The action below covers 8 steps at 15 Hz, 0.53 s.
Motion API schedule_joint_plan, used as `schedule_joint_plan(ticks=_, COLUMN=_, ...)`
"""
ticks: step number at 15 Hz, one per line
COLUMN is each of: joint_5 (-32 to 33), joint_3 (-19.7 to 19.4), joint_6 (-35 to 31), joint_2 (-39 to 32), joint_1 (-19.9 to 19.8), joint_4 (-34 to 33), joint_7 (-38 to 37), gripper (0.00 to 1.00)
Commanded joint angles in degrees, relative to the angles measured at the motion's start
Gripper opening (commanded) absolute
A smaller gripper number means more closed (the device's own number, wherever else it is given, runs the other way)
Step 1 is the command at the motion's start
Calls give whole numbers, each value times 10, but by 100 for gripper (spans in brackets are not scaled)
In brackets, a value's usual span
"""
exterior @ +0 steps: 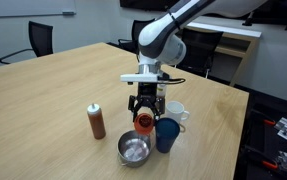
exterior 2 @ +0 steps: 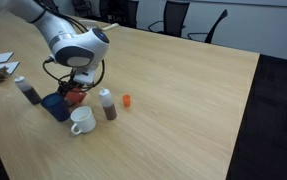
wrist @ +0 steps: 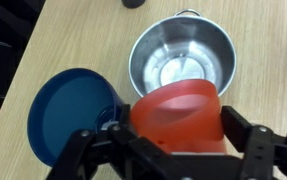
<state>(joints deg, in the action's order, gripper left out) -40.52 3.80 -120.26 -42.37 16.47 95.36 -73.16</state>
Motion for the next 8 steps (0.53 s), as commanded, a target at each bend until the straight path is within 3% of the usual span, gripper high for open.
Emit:
schedule_joint_plan(ticks=1, joint_5=63, joint_3=1, joint_6=-16, joint_2=-4, joint_1=24, joint_4=-19, joint_7=-43, gripper=64)
schedule_joint_plan(ticks=8, joint_5=139, joint_3=17, joint_6=-42, joint_2=5, joint_1=32, joint_4=-45, joint_7=-110, gripper=64)
